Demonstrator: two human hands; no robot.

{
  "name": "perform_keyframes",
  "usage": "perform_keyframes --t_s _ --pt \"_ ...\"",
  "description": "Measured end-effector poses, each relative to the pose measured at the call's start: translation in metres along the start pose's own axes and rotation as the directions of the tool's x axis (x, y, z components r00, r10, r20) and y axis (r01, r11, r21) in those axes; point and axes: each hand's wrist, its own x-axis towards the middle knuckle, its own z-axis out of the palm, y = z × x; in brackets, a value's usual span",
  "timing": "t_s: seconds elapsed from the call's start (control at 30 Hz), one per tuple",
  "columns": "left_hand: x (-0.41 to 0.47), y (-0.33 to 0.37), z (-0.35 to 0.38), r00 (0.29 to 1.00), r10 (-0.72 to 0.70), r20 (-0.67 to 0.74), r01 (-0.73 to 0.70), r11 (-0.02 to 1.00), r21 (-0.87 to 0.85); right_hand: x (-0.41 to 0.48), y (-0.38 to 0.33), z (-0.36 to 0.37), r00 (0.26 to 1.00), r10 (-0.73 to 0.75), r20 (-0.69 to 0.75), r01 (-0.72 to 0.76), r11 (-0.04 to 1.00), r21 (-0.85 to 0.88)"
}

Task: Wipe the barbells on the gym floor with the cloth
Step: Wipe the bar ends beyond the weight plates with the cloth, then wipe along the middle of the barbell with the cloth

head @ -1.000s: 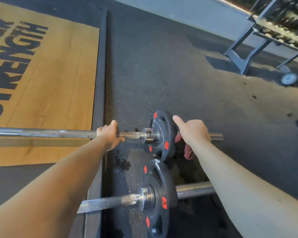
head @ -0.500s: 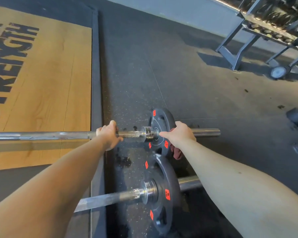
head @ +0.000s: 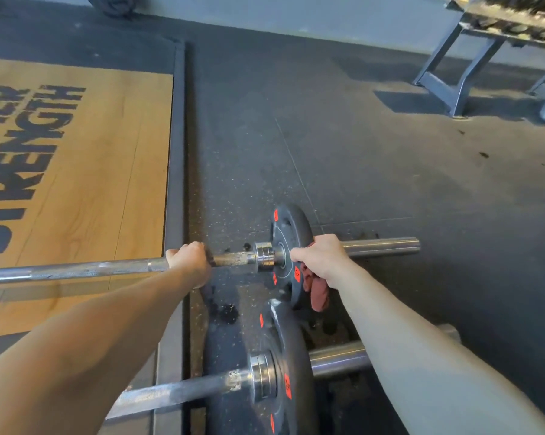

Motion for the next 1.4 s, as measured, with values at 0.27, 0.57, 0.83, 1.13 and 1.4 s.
perform_keyframes --t_s 0.27,0.57,0.83,1.13,1.4 --pt "0.018 -0.002 0.000 0.997 -0.026 0.074 0.022 0.998 0.052 0.015 -0.020 0.023 0.998 -0.050 0.045 0.052 0.998 -0.043" --pt "0.005 -0.003 0.010 0.988 0.133 -0.082 -0.130 0.990 0.046 0.006 -0.029 -0.012 0.990 -0.066 0.122 0.102 0.943 -0.318" --pt "-0.059 -0.005 -0.051 0.961 0.274 -0.046 -0.274 0.962 0.008 -0.059 -0.060 -0.030 0.952 -0.208 -0.225 0.193 0.977 -0.085" --pt "-0.222 0.019 -0.184 0.837 0.546 0.034 -0.331 0.555 -0.763 -0.170 -0.112 -0.007 0.985 -0.084 -0.149 0.111 0.976 0.186" --pt "-0.308 -0.022 -0.232 0.908 0.352 -0.228 -0.408 0.613 -0.677 -0.281 -0.128 -0.028 0.935 -0.184 0.304 0.047 0.912 0.408"
